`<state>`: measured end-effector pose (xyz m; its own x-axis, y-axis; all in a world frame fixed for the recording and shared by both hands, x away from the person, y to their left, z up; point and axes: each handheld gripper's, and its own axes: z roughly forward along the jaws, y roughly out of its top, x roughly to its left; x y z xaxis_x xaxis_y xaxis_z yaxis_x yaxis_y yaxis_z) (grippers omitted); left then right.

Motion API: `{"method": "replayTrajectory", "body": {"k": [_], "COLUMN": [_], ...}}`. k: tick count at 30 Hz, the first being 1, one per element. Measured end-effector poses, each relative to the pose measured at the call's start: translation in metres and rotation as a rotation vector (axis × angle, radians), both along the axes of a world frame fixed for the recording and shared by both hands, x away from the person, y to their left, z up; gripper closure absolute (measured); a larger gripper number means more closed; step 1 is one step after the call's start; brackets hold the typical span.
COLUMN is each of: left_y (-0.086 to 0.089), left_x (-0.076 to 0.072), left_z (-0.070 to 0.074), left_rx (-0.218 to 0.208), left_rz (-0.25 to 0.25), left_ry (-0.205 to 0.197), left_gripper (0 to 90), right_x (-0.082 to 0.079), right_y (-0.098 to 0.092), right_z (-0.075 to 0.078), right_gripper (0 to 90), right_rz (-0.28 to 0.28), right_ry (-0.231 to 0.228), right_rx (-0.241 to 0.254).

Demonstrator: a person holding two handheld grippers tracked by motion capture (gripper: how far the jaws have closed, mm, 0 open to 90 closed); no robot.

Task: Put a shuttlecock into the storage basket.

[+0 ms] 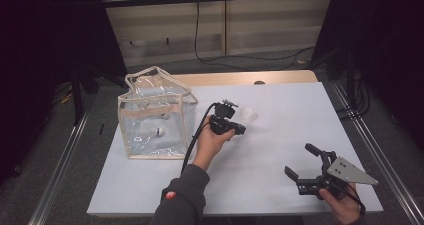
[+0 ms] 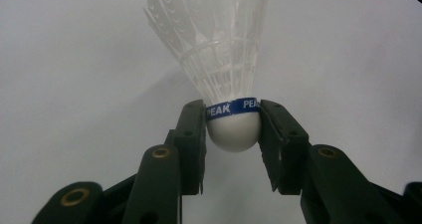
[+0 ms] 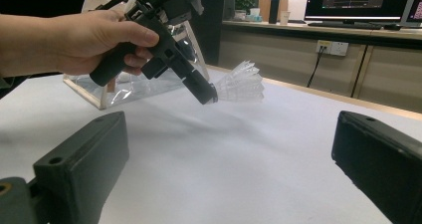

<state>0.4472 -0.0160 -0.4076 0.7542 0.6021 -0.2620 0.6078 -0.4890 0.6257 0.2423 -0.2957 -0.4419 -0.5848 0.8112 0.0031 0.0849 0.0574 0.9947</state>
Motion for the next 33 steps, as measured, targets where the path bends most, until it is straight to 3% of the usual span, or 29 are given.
{"method": "replayTrajectory", "body": {"k": [14,24,33], "left_y": [0.009,0.02,0.026], "left_x": [-0.002,-0.001,-0.001], "left_z": [0.021,0.038,0.049], "left_rx": [0.014,-0.002,0.022], "left_rz": [-0.062,-0.06,-0.063], "left_ry": [0.017,0.023,0.013], "left_gripper": [64.4,64.6,65.3], "right_x": [0.0,0.001,0.002], "right_y": [0.001,0.002,0.004], "right_z": [0.0,0.0,0.0], "right_gripper": [1.1,1.2,1.2], "right_rz": [0.002,0.003,0.008], "right_ry": [0.0,-0.002,0.0], "right_rx": [-0.002,-0.006,-0.007]}}
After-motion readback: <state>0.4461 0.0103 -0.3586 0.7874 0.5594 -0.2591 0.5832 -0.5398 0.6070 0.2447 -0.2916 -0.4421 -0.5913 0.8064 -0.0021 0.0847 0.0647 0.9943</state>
